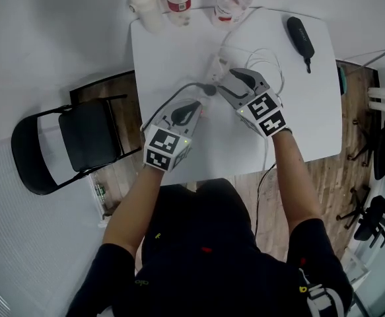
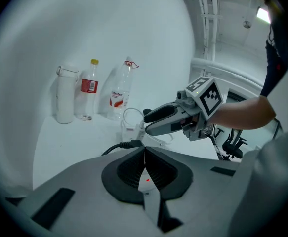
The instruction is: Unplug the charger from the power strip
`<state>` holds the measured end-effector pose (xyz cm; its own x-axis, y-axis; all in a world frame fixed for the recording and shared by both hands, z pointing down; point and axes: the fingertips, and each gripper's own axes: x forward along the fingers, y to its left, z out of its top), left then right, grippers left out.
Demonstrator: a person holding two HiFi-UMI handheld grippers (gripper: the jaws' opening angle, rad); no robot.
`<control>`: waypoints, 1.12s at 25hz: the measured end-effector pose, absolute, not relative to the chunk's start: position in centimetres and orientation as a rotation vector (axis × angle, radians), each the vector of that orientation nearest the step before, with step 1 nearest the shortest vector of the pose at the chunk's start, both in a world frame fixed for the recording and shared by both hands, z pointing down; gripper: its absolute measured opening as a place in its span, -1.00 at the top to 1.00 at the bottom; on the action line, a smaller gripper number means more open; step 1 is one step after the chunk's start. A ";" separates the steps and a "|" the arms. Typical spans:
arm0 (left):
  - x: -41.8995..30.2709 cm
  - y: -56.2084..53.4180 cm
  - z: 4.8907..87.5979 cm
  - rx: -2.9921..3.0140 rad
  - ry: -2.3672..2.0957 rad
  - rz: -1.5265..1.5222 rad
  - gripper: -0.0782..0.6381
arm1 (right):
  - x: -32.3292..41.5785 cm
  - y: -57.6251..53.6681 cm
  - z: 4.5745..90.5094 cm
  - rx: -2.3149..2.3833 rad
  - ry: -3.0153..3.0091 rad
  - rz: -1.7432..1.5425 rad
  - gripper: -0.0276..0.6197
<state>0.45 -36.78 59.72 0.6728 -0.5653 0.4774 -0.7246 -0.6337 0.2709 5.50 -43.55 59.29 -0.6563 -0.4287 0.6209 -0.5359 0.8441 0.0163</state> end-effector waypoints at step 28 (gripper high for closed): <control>0.4 -37.4 58.4 2.431 -1.030 0.482 0.72 | 6.6 -45.0 52.7 0.972 -2.610 0.308 0.38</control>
<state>0.41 -37.36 58.43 0.6594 -0.5802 0.4781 -0.7388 -0.6178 0.2692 6.61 -44.97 52.69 -0.7093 -0.5911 0.3841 -0.6643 0.7428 -0.0834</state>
